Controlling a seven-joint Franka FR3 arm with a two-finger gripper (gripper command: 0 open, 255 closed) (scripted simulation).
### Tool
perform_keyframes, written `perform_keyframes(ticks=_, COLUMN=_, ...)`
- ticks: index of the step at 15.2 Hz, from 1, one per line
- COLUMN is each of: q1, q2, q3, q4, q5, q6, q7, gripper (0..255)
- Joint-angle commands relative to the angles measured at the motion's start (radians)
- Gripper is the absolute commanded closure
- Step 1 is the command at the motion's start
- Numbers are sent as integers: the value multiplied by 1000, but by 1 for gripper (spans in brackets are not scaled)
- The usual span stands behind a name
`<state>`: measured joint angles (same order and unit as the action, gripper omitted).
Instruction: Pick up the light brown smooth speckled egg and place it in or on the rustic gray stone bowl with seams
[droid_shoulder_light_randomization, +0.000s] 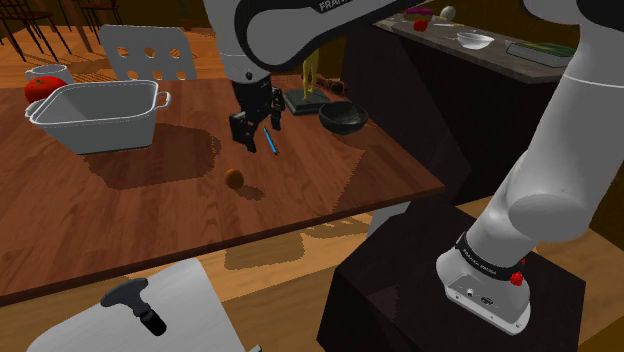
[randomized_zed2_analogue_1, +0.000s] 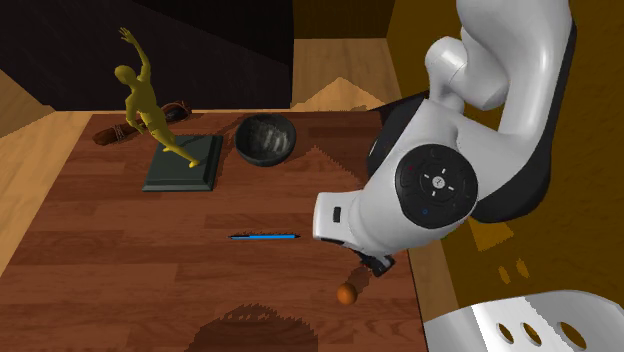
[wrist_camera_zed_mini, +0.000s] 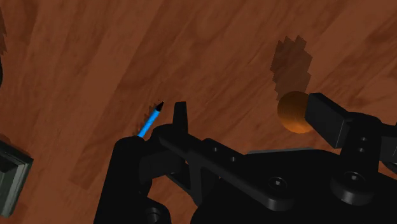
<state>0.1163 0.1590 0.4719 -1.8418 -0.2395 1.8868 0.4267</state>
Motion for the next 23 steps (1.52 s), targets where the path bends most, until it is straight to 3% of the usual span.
perform_keyframes(ticks=1, q1=26, q2=85, q3=6, q4=66, q5=-34, q6=-11, q7=34, gripper=0)
perform_keyframes(ticks=8, q1=149, q2=373, q3=-5, q4=341, q5=-126, q6=-82, q7=114, gripper=0)
perform_keyframes(ticks=16, q1=137, q2=390, q3=-16, q4=263, q5=-142, q6=9, q7=127, gripper=0)
perform_keyframes(ticks=23, q1=137, q2=390, q3=-16, q4=263, q5=-142, q6=9, q7=127, gripper=0)
